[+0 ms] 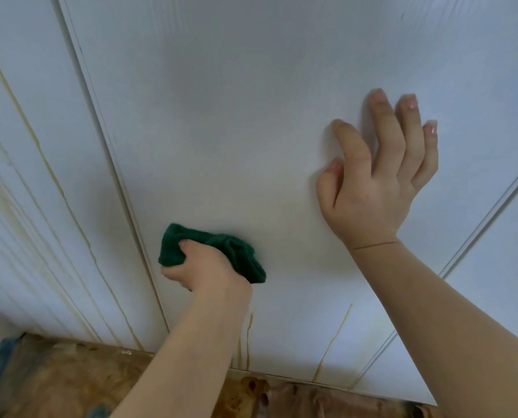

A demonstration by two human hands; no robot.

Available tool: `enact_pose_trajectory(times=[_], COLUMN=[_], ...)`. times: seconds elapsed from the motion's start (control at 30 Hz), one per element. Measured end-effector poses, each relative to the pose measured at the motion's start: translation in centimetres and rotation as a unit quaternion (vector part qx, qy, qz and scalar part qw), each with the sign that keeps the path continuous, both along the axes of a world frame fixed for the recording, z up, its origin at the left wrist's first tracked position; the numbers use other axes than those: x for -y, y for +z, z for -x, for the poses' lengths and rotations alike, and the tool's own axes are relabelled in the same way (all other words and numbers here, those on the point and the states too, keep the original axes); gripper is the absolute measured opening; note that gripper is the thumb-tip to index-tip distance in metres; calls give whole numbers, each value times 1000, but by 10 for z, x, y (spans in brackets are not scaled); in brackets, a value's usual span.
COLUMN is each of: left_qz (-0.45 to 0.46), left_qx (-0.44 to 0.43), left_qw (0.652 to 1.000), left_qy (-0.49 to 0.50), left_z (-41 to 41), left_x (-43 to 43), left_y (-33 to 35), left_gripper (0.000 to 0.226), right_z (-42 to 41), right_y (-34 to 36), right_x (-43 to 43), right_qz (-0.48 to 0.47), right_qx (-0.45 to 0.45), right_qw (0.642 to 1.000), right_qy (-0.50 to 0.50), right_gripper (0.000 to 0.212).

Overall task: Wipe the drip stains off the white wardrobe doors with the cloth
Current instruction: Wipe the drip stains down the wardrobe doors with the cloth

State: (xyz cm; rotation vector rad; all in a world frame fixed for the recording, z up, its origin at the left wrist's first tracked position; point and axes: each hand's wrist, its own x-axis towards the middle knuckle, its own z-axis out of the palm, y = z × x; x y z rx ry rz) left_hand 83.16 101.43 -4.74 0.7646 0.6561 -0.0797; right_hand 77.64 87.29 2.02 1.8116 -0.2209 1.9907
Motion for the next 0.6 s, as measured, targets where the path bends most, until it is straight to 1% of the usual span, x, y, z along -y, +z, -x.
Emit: enact_pose_trajectory(times=[0.03,0.07,0.1,0.13,0.17,0.23,0.3,0.33,0.37,0.4,0.43,0.5,0.53,0.57,0.6], left_qz=[53,79,84,68,31,-64,-101,-115,-129,-131,-98,66,93,62,71], left_qx=[1,17,29,30,30,56,73,54,7,-59,-117,-182,-210,-211,-222], left_qw=[997,992,991,995,999,994,986,986,988,988,988,981,973,974,969], left_qy=[-57,-95,-101,-73,-22,76,115,108,88,61,20,15,-8,-46,-85], left_z=[-8,-15,-18,-17,-12,9,22,24,25,24,23,20,20,17,19], left_x=[-6,-10,-12,-9,-2,14,21,19,14,10,6,2,-1,-2,-4], left_y=[2,4,10,16,19,20,1,-15,-30,-44,-57,-65,-61,-57,-48], left_gripper=[50,52,52,52,51,51,52,53,52,51,50,49,47,45,44], right_z=[0,1,1,0,-1,-1,0,0,1,0,1,2,1,1,1], right_y=[0,0,-1,0,0,0,-1,-1,0,0,0,-1,0,0,1], right_x=[0,0,0,0,0,0,1,1,1,1,1,0,0,0,1], right_qz=[-1,-4,-4,-2,-2,-4,-4,-3,-4,-6,-8,-7,-5,-6,-6], right_qx=[0,-1,0,1,2,1,2,0,-2,-5,-6,-8,-5,-3,-3], right_qw=[1000,1000,1000,1000,1000,1000,1000,1000,1000,1000,1000,1000,1000,1000,1000], right_qy=[-1,-2,-2,-1,-1,0,-4,-5,-3,-2,-1,-2,-5,-6,-5], right_gripper=[32,32,32,32,32,32,32,32,32,32,32,32,31,31,31])
